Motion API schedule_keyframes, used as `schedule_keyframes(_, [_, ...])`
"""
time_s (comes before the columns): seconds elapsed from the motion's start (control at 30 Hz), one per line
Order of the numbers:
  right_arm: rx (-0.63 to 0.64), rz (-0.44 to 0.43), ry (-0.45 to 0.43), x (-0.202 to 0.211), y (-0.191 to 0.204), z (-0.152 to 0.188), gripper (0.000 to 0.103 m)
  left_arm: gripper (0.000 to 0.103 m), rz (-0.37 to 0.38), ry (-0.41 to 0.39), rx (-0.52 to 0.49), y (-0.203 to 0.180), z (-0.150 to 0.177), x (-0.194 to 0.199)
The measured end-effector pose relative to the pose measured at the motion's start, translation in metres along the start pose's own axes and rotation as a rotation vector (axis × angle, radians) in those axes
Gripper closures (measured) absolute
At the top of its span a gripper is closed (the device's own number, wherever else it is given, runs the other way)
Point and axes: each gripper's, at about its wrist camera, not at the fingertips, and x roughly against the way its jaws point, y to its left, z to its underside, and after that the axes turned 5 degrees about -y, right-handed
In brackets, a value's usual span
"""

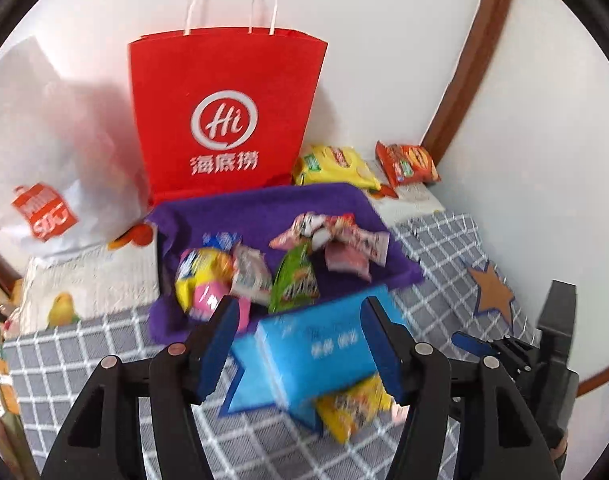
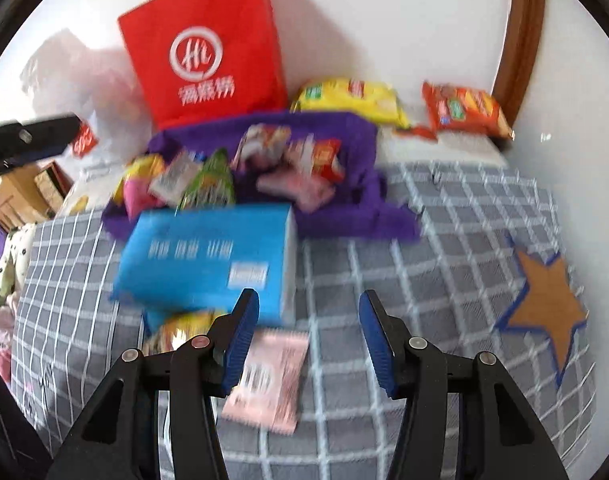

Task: Organize snacks
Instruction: 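Grasp the pink wrapped packet with the right gripper while the left gripper grasps the yellow chip bag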

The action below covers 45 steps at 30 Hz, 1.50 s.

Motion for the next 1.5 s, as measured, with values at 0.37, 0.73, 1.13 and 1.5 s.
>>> schedule_keyframes(0.37, [-0.04,-0.001,0.028,0.0,0.019,0.052,0.051,0.042,0.015,0.036,-0.01,0.011,0.049,0.027])
schedule_keyframes(0.73, [-0.075,0.018,0.049,-0.031,0.023,0.058,0.051,0.042,0.066,0.083,-0.046,0.016,0.069,0.013])
schedule_keyframes(1.13, [-0.011,0.038,0.033,-0.04,0.025,0.062,0.07,0.042,0.105,0.104,-0.035,0.011,0.084,0.004])
schedule_keyframes(1.5, [-0.03,0.039,-0.035,0.008,-0.013,0.058,0.07,0.042,0.145,0.164,-0.093,-0.035,0.104,-0.038])
